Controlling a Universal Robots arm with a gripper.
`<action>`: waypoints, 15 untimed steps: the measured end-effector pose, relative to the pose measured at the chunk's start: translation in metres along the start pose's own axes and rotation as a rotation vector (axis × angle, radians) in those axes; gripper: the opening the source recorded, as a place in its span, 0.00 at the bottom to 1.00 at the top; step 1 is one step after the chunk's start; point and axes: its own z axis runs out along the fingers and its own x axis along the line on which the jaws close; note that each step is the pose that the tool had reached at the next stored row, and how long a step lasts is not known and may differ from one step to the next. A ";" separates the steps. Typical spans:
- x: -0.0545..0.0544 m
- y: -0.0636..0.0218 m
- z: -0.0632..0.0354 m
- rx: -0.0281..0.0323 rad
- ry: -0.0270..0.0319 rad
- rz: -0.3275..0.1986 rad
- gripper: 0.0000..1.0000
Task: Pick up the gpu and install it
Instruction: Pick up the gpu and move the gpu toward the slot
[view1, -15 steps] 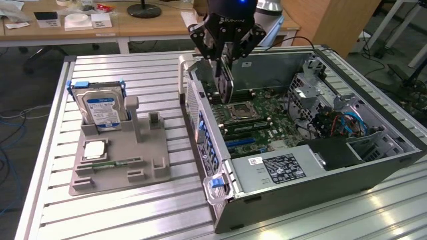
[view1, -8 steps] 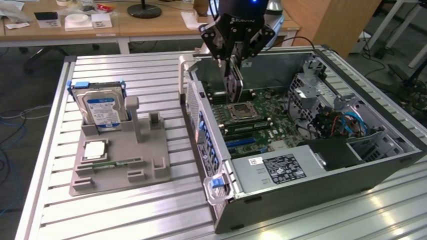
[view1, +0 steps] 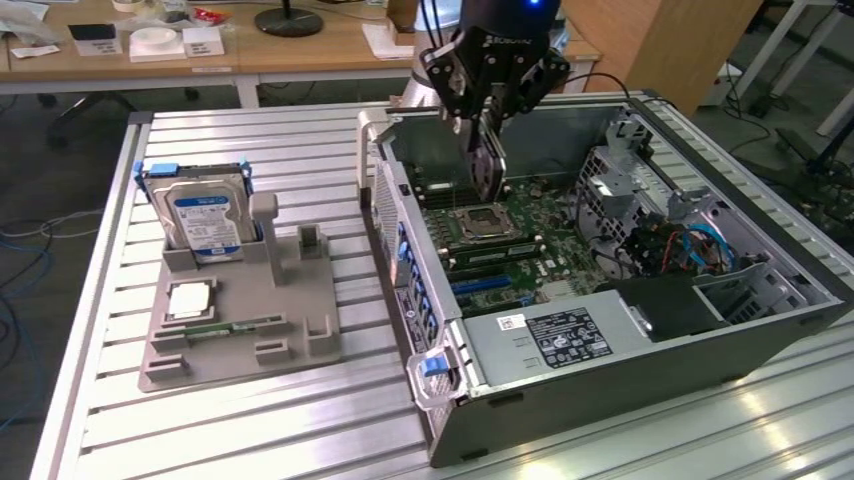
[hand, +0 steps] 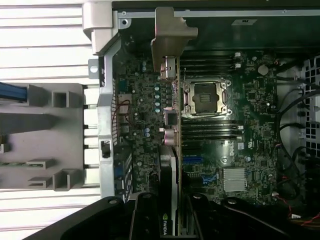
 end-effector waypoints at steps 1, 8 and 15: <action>-0.002 0.0001 0.0001 0.0000 -0.0001 0.000 0.27; -0.019 0.0013 0.0005 -0.0001 0.0000 0.000 0.27; -0.037 0.0024 0.0009 0.0000 0.0000 0.000 0.27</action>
